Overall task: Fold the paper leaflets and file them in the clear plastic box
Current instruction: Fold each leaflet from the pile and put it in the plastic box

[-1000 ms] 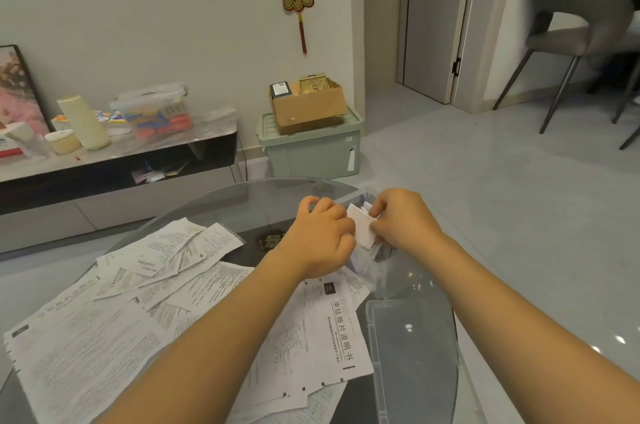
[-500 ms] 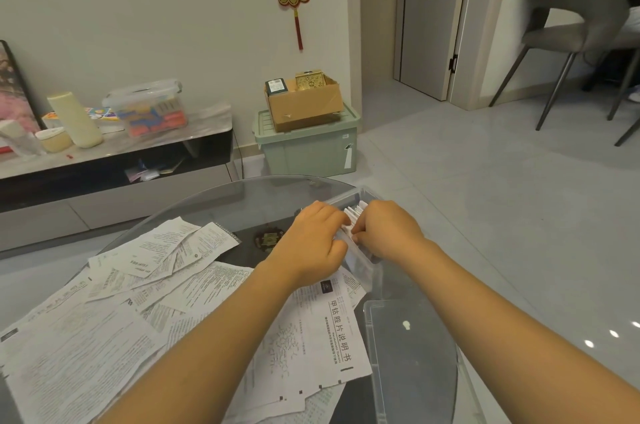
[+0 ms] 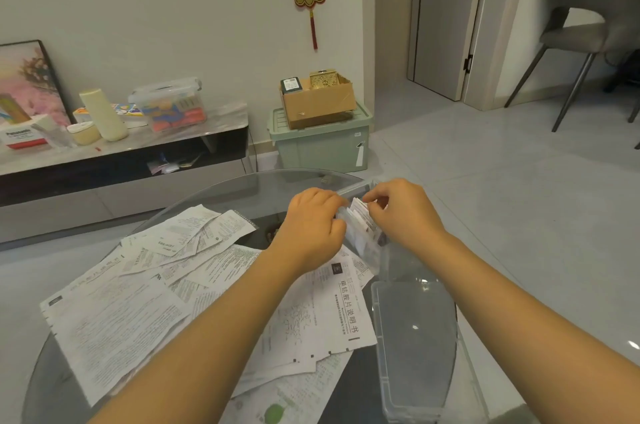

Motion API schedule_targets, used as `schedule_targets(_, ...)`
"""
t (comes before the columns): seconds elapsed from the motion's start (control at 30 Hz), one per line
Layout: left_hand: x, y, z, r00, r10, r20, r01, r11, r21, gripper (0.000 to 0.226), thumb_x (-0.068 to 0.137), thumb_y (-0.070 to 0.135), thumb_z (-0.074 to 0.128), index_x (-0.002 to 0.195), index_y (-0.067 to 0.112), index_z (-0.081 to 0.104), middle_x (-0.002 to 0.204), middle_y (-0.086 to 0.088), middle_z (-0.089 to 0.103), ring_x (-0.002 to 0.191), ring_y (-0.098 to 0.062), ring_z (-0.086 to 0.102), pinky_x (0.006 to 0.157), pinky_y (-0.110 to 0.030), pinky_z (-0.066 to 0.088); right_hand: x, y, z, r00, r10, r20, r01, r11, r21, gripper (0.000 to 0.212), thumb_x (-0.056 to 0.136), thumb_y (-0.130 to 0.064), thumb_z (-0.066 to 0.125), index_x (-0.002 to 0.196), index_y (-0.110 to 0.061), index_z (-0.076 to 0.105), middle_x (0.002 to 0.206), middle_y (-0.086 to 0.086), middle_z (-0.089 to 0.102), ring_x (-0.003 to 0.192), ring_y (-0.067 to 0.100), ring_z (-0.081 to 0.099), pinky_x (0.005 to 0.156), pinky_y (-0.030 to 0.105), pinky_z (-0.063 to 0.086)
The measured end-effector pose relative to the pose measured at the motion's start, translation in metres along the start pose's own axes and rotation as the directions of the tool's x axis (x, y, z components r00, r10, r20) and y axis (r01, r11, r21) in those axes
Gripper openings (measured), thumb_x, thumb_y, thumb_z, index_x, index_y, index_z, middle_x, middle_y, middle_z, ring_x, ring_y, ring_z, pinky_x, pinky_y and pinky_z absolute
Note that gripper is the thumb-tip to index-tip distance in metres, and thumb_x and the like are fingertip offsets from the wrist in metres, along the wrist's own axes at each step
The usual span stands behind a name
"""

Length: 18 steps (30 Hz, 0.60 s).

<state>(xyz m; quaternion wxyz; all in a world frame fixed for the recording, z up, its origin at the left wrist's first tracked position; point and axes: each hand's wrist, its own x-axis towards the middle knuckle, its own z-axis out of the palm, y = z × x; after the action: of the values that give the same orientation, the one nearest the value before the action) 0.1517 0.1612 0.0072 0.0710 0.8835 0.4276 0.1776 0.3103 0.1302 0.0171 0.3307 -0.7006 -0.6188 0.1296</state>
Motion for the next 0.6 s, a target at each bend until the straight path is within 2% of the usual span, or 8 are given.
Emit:
schedule_targets(0.1, -0.032, 0.003, -0.009, 0.997, -0.069, -0.023, 0.069, 0.997, -0.017, 0.058, 0.080, 0.028, 0.022, 0.129, 0.018, 0.052, 0.132, 0.003, 0.051, 0.125, -0.014, 0.037, 0.109, -0.030, 0.017, -0.021, -0.014, 0.000, 0.994, -0.110, 0.007, 0.110, 0.994, -0.027, 0.022, 0.089, -0.016, 0.054, 0.102, -0.020, 0.072, 0.092, -0.002, 0.063, 0.078, 0.014, 0.056, 0.070, 0.027, 0.046)
schedule_targets(0.17, -0.053, 0.004, -0.011, 0.991, -0.131, -0.032, 0.130, 0.991, -0.038, 0.049, 0.088, 0.028, 0.026, 0.129, 0.020, 0.052, 0.132, 0.004, 0.052, 0.125, -0.013, 0.037, 0.110, -0.033, 0.020, -0.036, -0.023, 0.004, 0.983, -0.179, 0.043, 0.181, 0.982, -0.046, 0.021, 0.090, -0.021, 0.055, 0.103, -0.022, 0.071, 0.090, -0.005, 0.059, 0.078, 0.010, 0.051, 0.071, 0.024, 0.042)
schedule_targets(0.23, -0.074, 0.005, -0.010, 0.981, -0.196, -0.018, 0.195, 0.980, -0.051, 0.038, 0.097, 0.026, 0.034, 0.131, 0.023, 0.050, 0.134, 0.006, 0.050, 0.127, -0.012, 0.036, 0.111, -0.034, 0.022, -0.050, -0.031, 0.010, 0.961, -0.251, 0.117, 0.260, 0.963, -0.068, 0.021, 0.091, -0.025, 0.055, 0.104, -0.024, 0.071, 0.097, -0.006, 0.062, 0.079, 0.008, 0.050, 0.075, 0.026, 0.045)
schedule_targets(0.33, -0.105, 0.008, -0.008, 0.961, -0.265, 0.081, 0.271, 0.961, -0.062, 0.039, 0.098, 0.037, 0.040, 0.136, 0.027, 0.044, 0.142, 0.009, 0.042, 0.132, -0.011, 0.033, 0.112, -0.033, 0.020, -0.066, -0.035, 0.018, 0.891, -0.326, 0.316, 0.381, 0.915, -0.132, 0.023, 0.091, -0.032, 0.056, 0.109, -0.026, 0.068, 0.104, -0.006, 0.060, 0.081, 0.008, 0.052, 0.074, 0.024, 0.045)
schedule_targets(0.43, -0.134, 0.007, -0.006, 0.927, -0.260, 0.268, 0.276, 0.961, -0.023, 0.055, 0.093, 0.047, 0.047, 0.142, 0.024, 0.034, 0.149, 0.007, 0.032, 0.136, -0.012, 0.029, 0.112, -0.032, 0.024, -0.078, -0.028, 0.024, 0.788, -0.273, 0.551, 0.457, 0.860, -0.227, 0.034, 0.086, -0.036, 0.061, 0.119, -0.026, 0.063, 0.115, -0.008, 0.059, 0.098, 0.010, 0.056, 0.077, 0.023, 0.044)
schedule_targets(0.5, -0.146, 0.005, -0.004, 0.896, -0.259, 0.361, 0.260, 0.964, 0.046, 0.061, 0.092, 0.048, 0.050, 0.144, 0.024, 0.029, 0.152, 0.007, 0.025, 0.138, -0.011, 0.024, 0.111, -0.032, 0.025, -0.081, -0.020, 0.029, 0.732, -0.228, 0.642, 0.491, 0.830, -0.265, 0.047, 0.081, -0.040, 0.066, 0.125, -0.027, 0.058, 0.123, -0.009, 0.056, 0.109, 0.012, 0.052, 0.086, 0.026, 0.044)
schedule_targets(0.6, -0.157, -0.001, -0.004, 0.897, -0.259, 0.358, 0.249, 0.966, 0.074, 0.059, 0.093, 0.041, 0.051, 0.145, 0.025, 0.028, 0.152, 0.009, 0.026, 0.138, -0.010, 0.025, 0.110, -0.029, 0.025, -0.082, -0.011, 0.034, 0.684, -0.214, 0.697, 0.531, 0.802, -0.275, 0.066, 0.075, -0.050, 0.070, 0.133, -0.029, 0.049, 0.131, -0.009, 0.048, 0.120, 0.013, 0.044, 0.100, 0.033, 0.041)
